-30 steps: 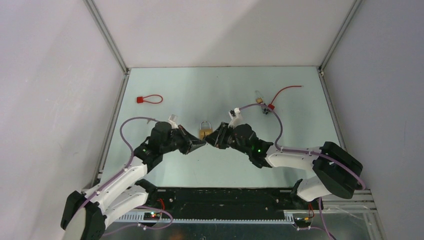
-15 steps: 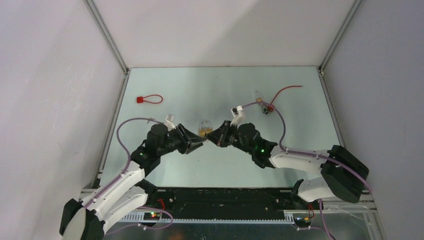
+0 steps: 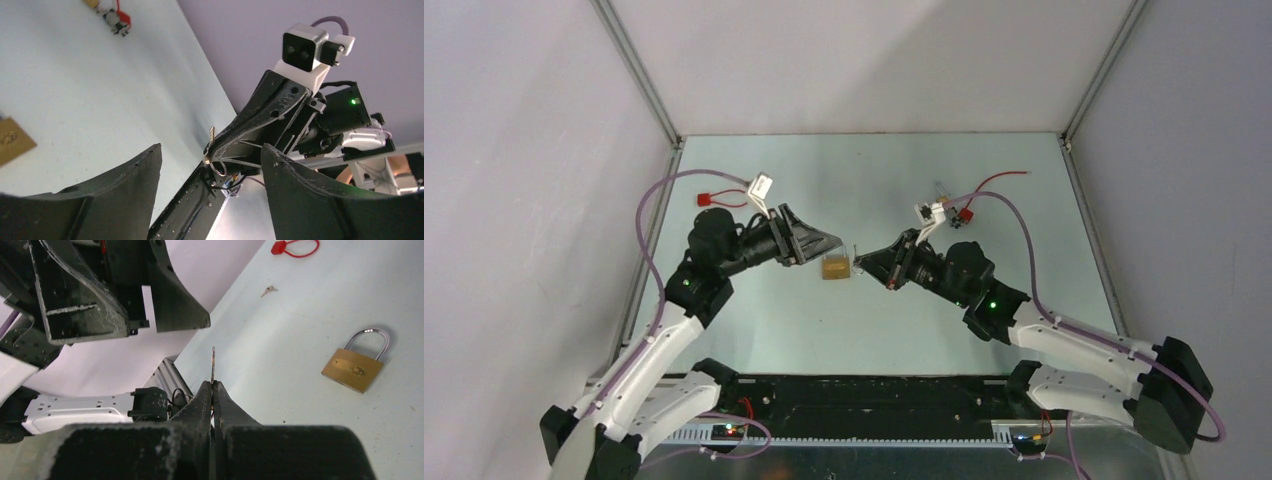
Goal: Unlock with the key
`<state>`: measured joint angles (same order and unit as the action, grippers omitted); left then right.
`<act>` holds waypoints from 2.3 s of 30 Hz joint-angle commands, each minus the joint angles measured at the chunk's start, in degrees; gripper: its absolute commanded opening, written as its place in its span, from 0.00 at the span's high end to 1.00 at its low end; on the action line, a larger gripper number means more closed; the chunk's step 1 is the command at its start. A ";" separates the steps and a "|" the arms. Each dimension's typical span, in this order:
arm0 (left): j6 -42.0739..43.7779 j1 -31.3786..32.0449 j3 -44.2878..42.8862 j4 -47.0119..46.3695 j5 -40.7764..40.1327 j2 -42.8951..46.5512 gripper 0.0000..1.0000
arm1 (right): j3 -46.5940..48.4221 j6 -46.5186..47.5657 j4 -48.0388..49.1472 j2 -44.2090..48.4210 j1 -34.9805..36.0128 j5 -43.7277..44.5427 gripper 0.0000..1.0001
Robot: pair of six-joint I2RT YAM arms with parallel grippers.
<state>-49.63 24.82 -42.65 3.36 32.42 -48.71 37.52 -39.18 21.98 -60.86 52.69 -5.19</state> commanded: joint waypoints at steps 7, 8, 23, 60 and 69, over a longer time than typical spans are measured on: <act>12.87 3.70 -8.81 -1.74 10.34 -5.26 0.35 | 0.93 5.79 0.92 5.58 -2.22 -9.16 1.00; 12.90 3.95 -8.96 -1.89 10.17 -5.57 0.36 | 1.18 6.13 0.85 5.49 -2.18 -9.84 1.00; 12.88 9.29 -10.43 -5.95 8.14 -8.71 0.53 | 2.30 6.10 2.07 5.96 -3.59 -12.87 1.00; 8.89 11.68 -7.05 -13.36 3.85 -9.10 1.00 | 4.93 4.53 8.44 0.71 -3.85 -15.11 1.00; 8.06 11.63 -6.89 -13.47 -0.48 -7.55 1.00 | 4.93 6.66 6.43 2.81 -4.35 -14.66 0.67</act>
<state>-40.66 35.92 -50.24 -7.55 34.70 -58.37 39.92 -34.63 28.29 -59.66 48.71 -20.27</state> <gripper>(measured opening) 0.004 0.216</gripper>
